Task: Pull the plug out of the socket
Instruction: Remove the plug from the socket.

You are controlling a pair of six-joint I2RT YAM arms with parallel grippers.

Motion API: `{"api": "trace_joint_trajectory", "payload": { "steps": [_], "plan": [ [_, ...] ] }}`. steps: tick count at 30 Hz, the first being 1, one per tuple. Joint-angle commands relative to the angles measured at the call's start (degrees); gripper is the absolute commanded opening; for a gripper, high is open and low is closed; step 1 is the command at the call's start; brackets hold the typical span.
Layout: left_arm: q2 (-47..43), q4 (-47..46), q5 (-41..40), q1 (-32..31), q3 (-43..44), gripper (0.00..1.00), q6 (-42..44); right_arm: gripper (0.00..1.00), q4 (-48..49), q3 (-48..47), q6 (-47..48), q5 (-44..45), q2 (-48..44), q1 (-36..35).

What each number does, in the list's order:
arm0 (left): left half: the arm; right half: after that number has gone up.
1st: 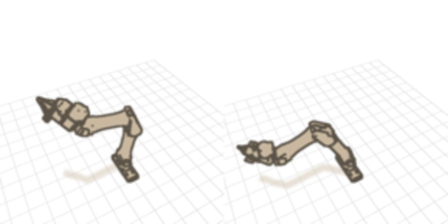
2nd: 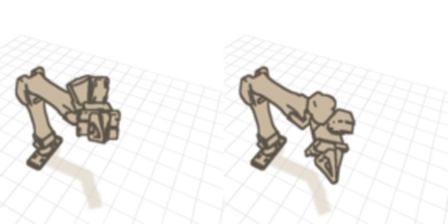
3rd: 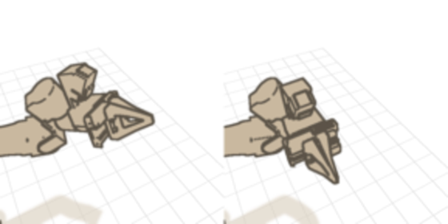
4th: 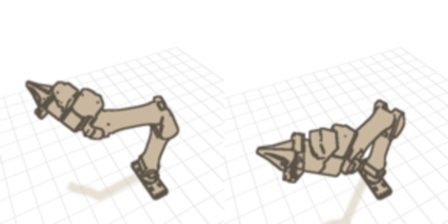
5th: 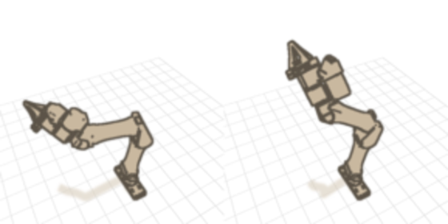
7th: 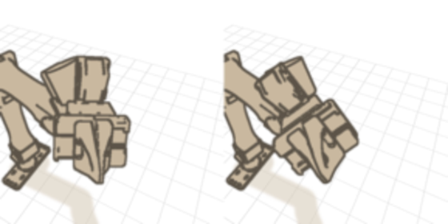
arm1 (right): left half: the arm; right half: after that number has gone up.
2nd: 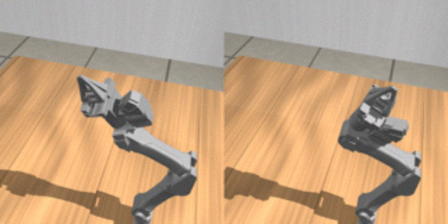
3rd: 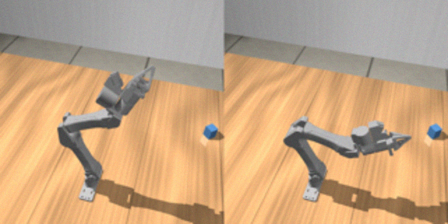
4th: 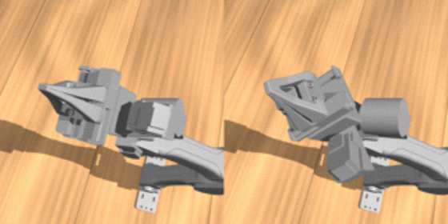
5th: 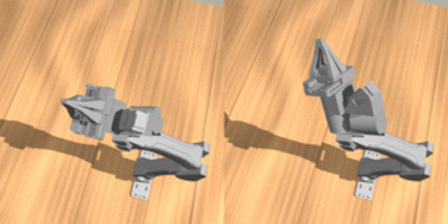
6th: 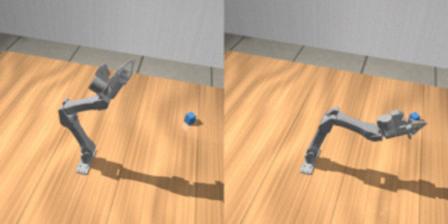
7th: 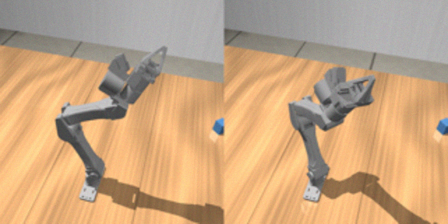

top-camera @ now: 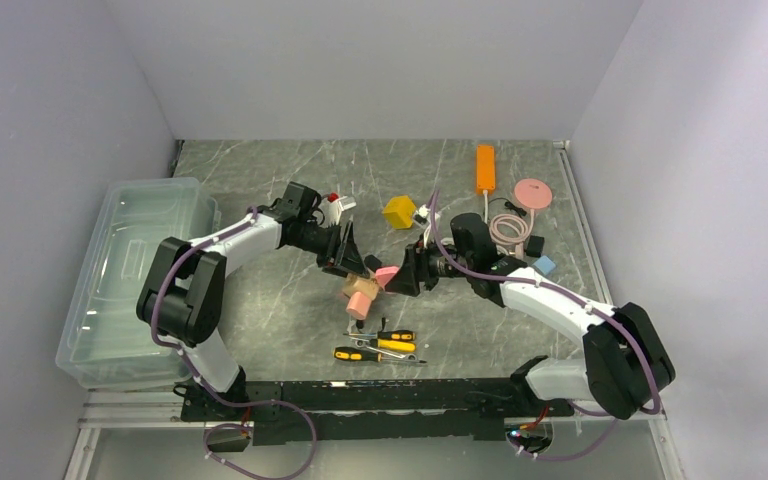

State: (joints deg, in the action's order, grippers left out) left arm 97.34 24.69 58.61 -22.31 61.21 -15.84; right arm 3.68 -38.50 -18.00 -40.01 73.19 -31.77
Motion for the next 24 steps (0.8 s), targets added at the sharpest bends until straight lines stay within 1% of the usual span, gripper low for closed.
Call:
{"api": "trace_joint_trajectory", "payload": {
  "steps": [1,4,9,11,13,14,21,24],
  "plan": [
    [-0.5,-0.4,3.7,0.1,2.4,0.00,-1.0,0.52,3.4,-2.0,0.8,0.9,-0.4,-0.2],
    [-0.3,-0.2,3.6,0.1,2.5,0.00,-0.8,0.43,3.5,-1.9,0.9,1.1,-0.5,-0.2],
    [-0.2,0.4,3.0,0.1,2.7,0.00,-0.4,0.16,3.4,-1.7,1.0,1.7,-1.0,-0.2],
    [-0.2,0.7,2.5,0.1,2.7,0.00,-0.3,0.07,3.3,-1.5,1.2,2.1,-1.5,-0.2],
    [-0.3,0.4,2.2,0.1,2.6,0.00,-0.5,0.01,3.3,-1.3,1.3,2.6,-2.0,-0.2],
    [-0.3,0.3,2.1,0.1,2.5,0.00,-0.6,0.00,3.3,-1.3,1.2,3.1,-2.3,-0.2],
    [-1.1,1.9,-1.3,0.2,2.9,0.00,0.6,0.00,2.0,-1.0,0.6,7.8,-7.0,-0.1],
    [-1.9,1.8,-2.7,0.6,2.8,0.00,0.5,0.00,0.4,-1.0,0.1,12.0,-10.1,0.4]
  ]
}}
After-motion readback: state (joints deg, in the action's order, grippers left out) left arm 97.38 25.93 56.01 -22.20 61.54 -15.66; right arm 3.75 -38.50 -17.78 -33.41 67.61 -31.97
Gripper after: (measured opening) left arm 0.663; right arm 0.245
